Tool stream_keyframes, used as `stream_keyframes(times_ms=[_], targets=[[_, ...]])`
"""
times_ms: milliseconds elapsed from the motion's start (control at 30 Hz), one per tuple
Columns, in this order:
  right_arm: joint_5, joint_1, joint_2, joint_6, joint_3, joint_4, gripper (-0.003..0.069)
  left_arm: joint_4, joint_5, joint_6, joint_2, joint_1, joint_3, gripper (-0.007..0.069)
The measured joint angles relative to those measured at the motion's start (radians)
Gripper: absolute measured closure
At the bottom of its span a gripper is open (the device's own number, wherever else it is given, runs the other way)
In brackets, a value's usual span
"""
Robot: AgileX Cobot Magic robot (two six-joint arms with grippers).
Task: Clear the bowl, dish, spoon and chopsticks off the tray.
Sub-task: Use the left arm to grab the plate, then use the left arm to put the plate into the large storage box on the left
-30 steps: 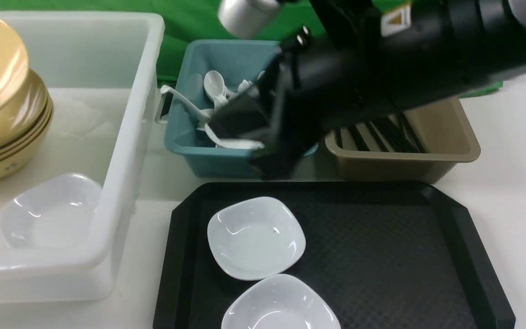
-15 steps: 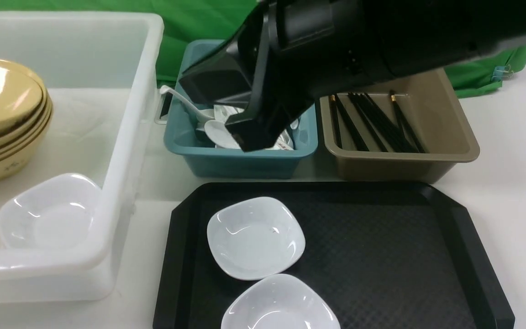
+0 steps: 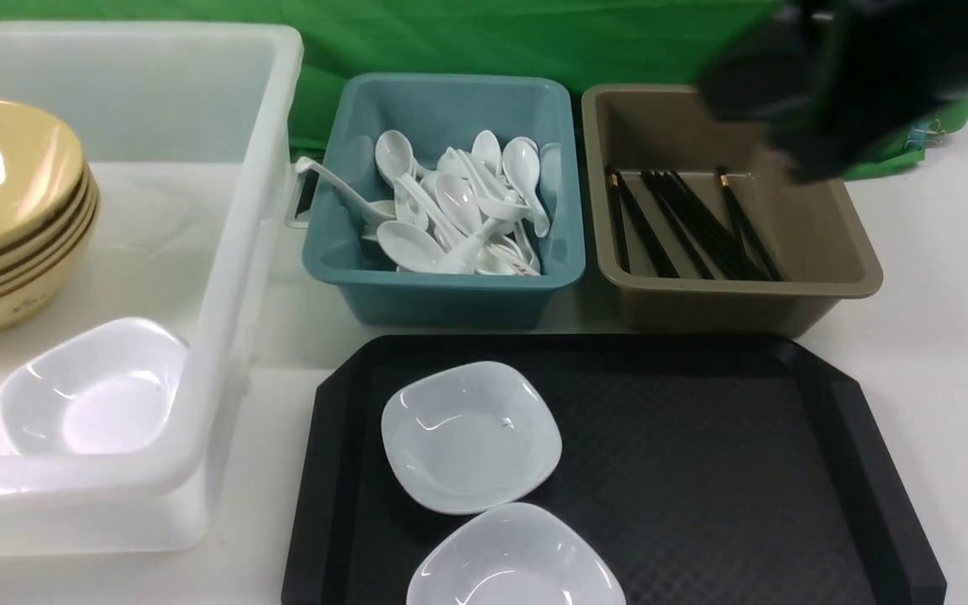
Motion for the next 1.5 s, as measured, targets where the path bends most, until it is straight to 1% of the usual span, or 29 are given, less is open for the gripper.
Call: stream_keyframes(times_ms=[67,100,167,200,233,267,300,367,467,500,533,567,633,700,800,833,867,933,1000,1167,1200,1333,1433,1500], targets=[[0.079,-0.063,-0.020,0.000,0.034,-0.013,0.0652,0.021,0.018,0.016,-0.050,-0.236,0.091,0.0629],[0.096,-0.086,-0.030,0.000,0.060,-0.015,0.0651,0.032,0.022,0.015,-0.057,-0.297,0.117,0.0631],[0.104,-0.110,-0.051,-0.001,0.113,-0.012,0.0652,0.072,0.028,0.005,-0.069,-0.493,0.214,0.0631],[0.107,-0.114,-0.061,-0.001,0.143,-0.004,0.0652,0.099,0.017,-0.011,-0.068,-0.569,0.255,0.0631],[0.110,-0.116,-0.072,-0.002,0.175,0.008,0.0652,0.118,0.003,-0.023,-0.066,-0.623,0.287,0.0631],[0.112,-0.117,-0.087,-0.010,0.226,0.042,0.0652,0.161,-0.043,-0.055,-0.058,-0.725,0.347,0.0627],[0.114,-0.117,-0.096,-0.020,0.261,0.073,0.0652,0.192,-0.092,-0.087,-0.046,-0.802,0.382,0.0621],[0.115,-0.117,-0.110,-0.061,0.340,0.149,0.0652,0.277,-0.179,-0.149,-0.016,-0.920,0.448,0.0592],[0.108,-0.117,-0.117,-0.109,0.424,0.225,0.0652,0.353,-0.244,-0.221,0.037,-1.014,0.478,0.0543],[0.096,-0.117,-0.117,-0.125,0.468,0.249,0.0652,0.390,-0.267,-0.255,0.078,-1.046,0.484,0.0491],[0.087,-0.117,-0.117,-0.133,0.498,0.258,0.0650,0.401,-0.282,-0.270,0.115,-1.059,0.484,0.0444],[0.084,-0.117,-0.117,-0.136,0.505,0.259,0.0650,0.402,-0.287,-0.279,0.127,-1.062,0.485,0.0427],[0.079,-0.117,-0.117,-0.140,0.524,0.264,0.0651,0.408,-0.301,-0.290,0.199,-1.064,0.485,0.0328],[0.076,-0.117,-0.119,-0.140,0.529,0.274,0.0651,0.410,-0.302,-0.301,0.243,-1.064,0.486,0.0277],[0.060,-0.117,-0.128,-0.148,0.529,0.288,0.0651,0.408,-0.308,-0.309,0.323,-1.063,0.488,0.0162],[0.058,-0.117,-0.130,-0.148,0.529,0.289,0.0651,0.408,-0.310,-0.309,0.336,-1.063,0.488,0.0151],[0.047,-0.117,-0.138,-0.150,0.529,0.289,0.0651,0.408,-0.320,-0.309,0.359,-1.063,0.488,0.0124],[0.028,-0.117,-0.156,-0.156,0.529,0.292,0.0651,0.407,-0.353,-0.309,0.394,-1.063,0.488,0.0111],[0.018,-0.117,-0.169,-0.160,0.529,0.294,0.0651,0.399,-0.368,-0.309,0.414,-1.063,0.487,0.0146],[0.007,-0.117,-0.186,-0.162,0.529,0.296,0.0651,0.359,-0.374,-0.309,0.425,-1.063,0.482,0.0405],[0.006,-0.117,-0.187,-0.162,0.529,0.296,0.0651,0.346,-0.376,-0.309,0.425,-1.062,0.477,0.0443],[0.006,-0.117,-0.194,-0.162,0.529,0.296,0.0651,0.325,-0.330,-0.332,0.399,-1.043,0.445,0.0512],[0.008,-0.117,-0.198,-0.162,0.501,0.304,0.0651,0.335,-0.235,-0.333,0.335,-0.999,0.379,0.0595],[0.008,-0.117,-0.199,-0.164,0.457,0.323,0.0651,0.345,-0.188,-0.332,0.280,-0.955,0.325,0.0606]])
